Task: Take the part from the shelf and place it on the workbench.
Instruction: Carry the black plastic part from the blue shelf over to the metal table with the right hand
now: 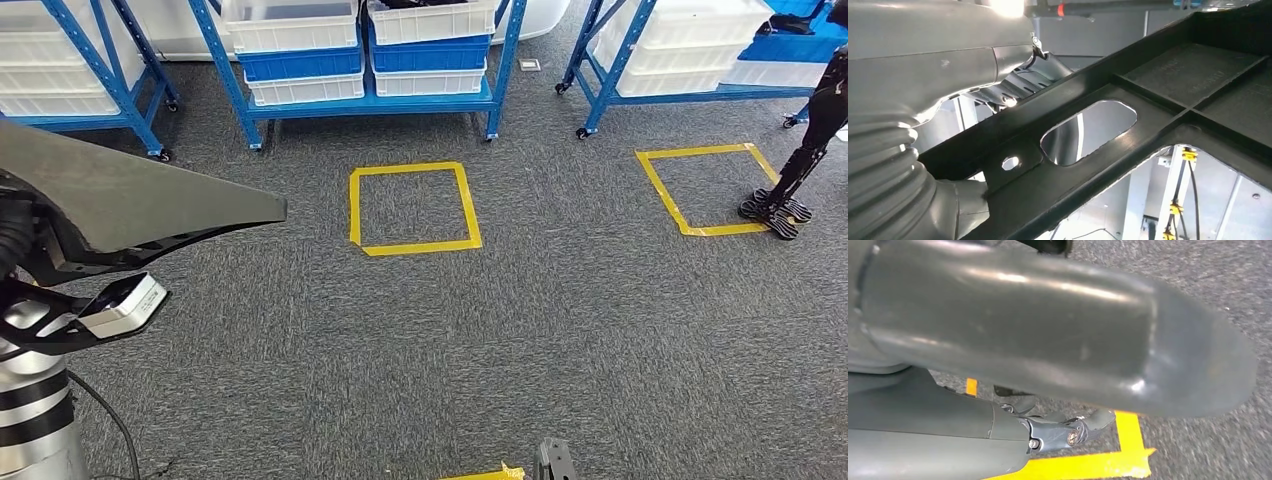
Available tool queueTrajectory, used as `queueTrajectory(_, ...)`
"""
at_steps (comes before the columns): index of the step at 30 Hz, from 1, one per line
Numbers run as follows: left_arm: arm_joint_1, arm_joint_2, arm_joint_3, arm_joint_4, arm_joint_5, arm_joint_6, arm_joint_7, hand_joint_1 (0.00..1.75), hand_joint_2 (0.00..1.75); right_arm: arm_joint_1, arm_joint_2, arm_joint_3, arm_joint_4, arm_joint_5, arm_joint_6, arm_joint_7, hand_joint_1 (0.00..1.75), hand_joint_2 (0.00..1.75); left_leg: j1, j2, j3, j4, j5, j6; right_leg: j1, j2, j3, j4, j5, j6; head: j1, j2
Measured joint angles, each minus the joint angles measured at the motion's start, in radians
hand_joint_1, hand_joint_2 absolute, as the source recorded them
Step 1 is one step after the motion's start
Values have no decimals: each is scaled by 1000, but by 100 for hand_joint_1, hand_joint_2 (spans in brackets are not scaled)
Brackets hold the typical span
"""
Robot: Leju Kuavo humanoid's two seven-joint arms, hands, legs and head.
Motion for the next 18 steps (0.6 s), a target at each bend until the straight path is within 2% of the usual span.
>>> queueTrajectory(1, -1, 0, 0, 0, 0, 0, 0, 175, 175, -2, -1, 0, 0, -1, 0, 0, 0, 0, 0, 1, -1, -3, 10, -6, 4, 0, 28, -45, -9, -8, 0, 0)
queueTrajectory(2, -3, 0, 0, 1, -1, 0, 0, 175, 175, -4, -1, 0, 0, -1, 0, -1, 0, 0, 1, 3, -1, -8, 21, -12, 8, 1, 37, -66, -11, -14, -1, 0)
queueTrajectory(3, -4, 0, -1, 1, -1, 0, 0, 175, 175, -3, -1, 0, 0, -2, 0, -1, 0, 0, 2, 4, -1, -14, 31, -20, 6, 1, 28, -67, -2, -20, -1, 0)
queueTrajectory(4, -5, 0, -1, 2, -1, 0, 0, 175, 175, -3, -1, 0, 0, -2, 1, -1, 0, 0, 4, 3, -4, -15, 28, -25, 3, 0, 23, -71, 10, -29, -1, 0)
queueTrajectory(5, -6, 0, -1, 3, 0, 0, 0, 175, 175, -2, -1, 0, 0, -3, 1, -1, 0, 0, 5, 2, -11, -1, 3, -30, -1, -1, 17, -73, 22, -40, -3, 0)
queueTrajectory(6, -7, 0, 0, 4, 0, 0, 0, 175, 175, -2, 0, 0, -1, -4, 1, 0, 0, 0, 5, 1, -21, 30, -39, -34, -6, -3, 9, -77, 36, -49, -5, 0)
queueTrajectory(8, -8, 0, 0, 7, 0, 0, 0, 175, 175, -2, 2, 0, -1, -4, 2, 0, 0, 0, 7, 0, -47, 152, -142, -40, -5, -5, -16, -75, 60, -61, -9, 0)
queueTrajectory(9, -7, 0, 0, 9, -1, 0, 0, 175, 175, -1, 2, 0, -1, -4, 2, 0, 0, 0, 7, -1, -55, 214, -169, -44, -4, -5, -30, -74, 70, -62, -10, 0)
queueTrajectory(10, -7, 0, 0, 11, -1, 0, 0, 175, 175, -1, 3, 0, -1, -4, 3, 1, 0, 0, 8, -1, -54, 257, -173, -47, -3, -5, -44, -72, 80, -60, -10, 0)
queueTrajectory(11, -6, 0, 0, 12, -2, 0, 0, 175, 175, 0, 3, 0, -1, -4, 3, 1, 0, 0, 10, -1, -37, 267, -156, -50, -4, -5, -57, -69, 88, -58, -10, 0)
queueTrajectory(12, -6, 0, 0, 13, -2, 0, 0, 175, 175, 0, 3, 0, -1, -4, 3, 2, 0, 0, 12, 0, -3, 240, -131, -52, -5, -5, -70, -64, 94, -54, -10, 0)
queueTrajectory(13, -7, 0, 0, 14, -2, 0, 0, 175, 175, 0, 3, 0, -1, -3, 3, 2, 0, 0, 15, -1, 46, 184, -114, -54, -6, -5, -81, -57, 98, -50, -10, 0)
queueTrajectory(15, -10, 0, 0, 14, -2, 0, 0, 175, 175, -1, 4, 0, -1, -3, 3, 2, 0, 0, 15, -3, 135, 62, -120, -53, -3, -5, -103, -39, 104, -43, -10, 0)
queueTrajectory(16, -11, 0, -1, 14, -3, 0, 0, 175, 175, -2, 4, 0, -1, -3, 3, 2, 0, 0, 13, -4, 157, 24, -134, -49, -1, -4, -112, -33, 107, -37, -9, 0)
queueTrajectory(18, -11, 0, 0, 14, -6, 0, 0, 175, 175, -1, 4, 0, -1, -3, 4, 2, 0, 0, 8, -6, 155, 1, -139, -33, 1, -4, -125, -30, 119, -20, -8, 0)
